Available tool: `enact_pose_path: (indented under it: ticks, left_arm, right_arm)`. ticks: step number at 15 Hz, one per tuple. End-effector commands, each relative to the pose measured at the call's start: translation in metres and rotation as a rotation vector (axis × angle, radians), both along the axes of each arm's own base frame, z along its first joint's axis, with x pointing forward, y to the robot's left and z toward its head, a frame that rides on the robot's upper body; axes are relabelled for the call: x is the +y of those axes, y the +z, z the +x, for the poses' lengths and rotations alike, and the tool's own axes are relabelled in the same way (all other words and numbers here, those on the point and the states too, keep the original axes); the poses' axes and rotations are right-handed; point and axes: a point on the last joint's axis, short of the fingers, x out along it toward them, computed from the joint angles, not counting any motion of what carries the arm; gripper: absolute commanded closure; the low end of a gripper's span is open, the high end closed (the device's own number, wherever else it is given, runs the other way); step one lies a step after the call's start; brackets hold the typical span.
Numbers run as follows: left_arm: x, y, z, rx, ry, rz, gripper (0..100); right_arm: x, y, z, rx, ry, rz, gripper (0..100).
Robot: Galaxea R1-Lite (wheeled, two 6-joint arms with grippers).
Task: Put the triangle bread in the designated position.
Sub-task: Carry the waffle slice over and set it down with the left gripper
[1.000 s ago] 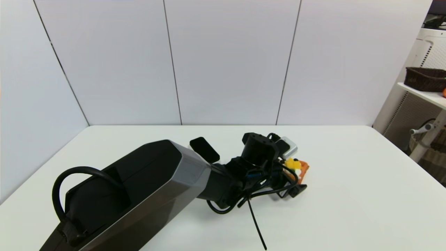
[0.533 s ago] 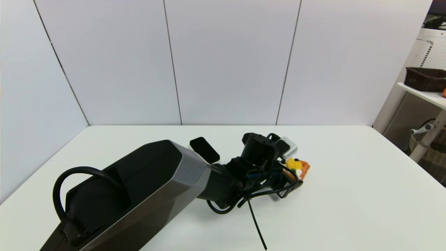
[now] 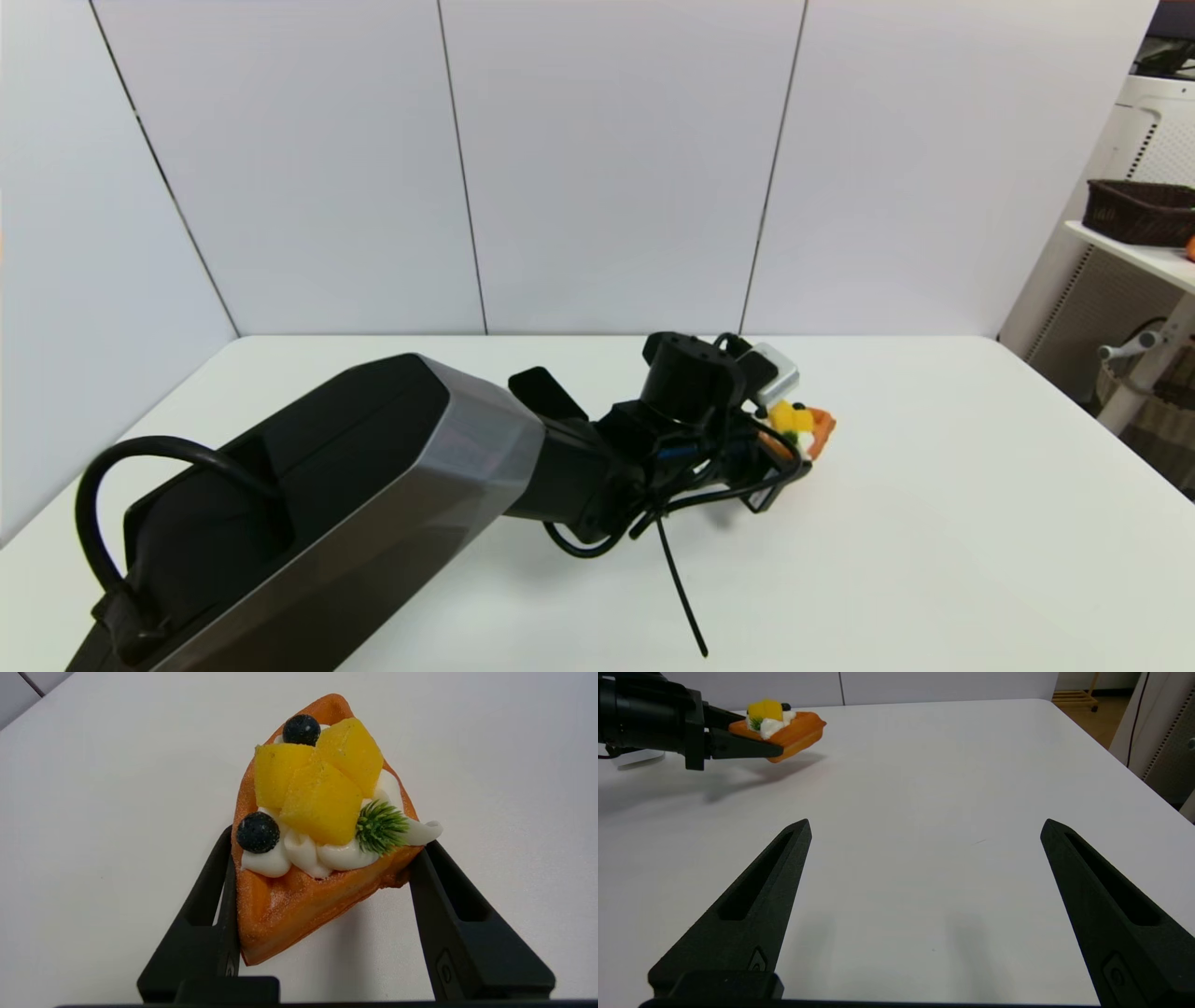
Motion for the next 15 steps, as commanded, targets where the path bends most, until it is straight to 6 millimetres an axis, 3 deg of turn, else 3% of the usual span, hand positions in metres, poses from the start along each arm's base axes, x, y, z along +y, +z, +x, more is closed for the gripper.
enact_pose_path:
  ticks: [1,6,12,15]
  left_arm:
    - [0.019,0.038,-0.002,-0.04,0.033,-0.039,100]
    - [0.064,0.055,0.0,-0.042,0.16,-0.005,100]
    - [0.149,0.075,0.022,-0.05,0.353,0.024,100]
    - [0.193,0.069,0.031,-0.017,0.486,0.057,100]
  right_arm:
    - [0.0,0.0,0.0,0.0,0.0,0.003,0]
    - [0.0,0.0,0.0,0.0,0.0,0.0,0]
    - [0.0,0.0,0.0,0.0,0.0,0.0,0]
    - [0.0,0.0,0.0,0.0,0.0,0.0,0]
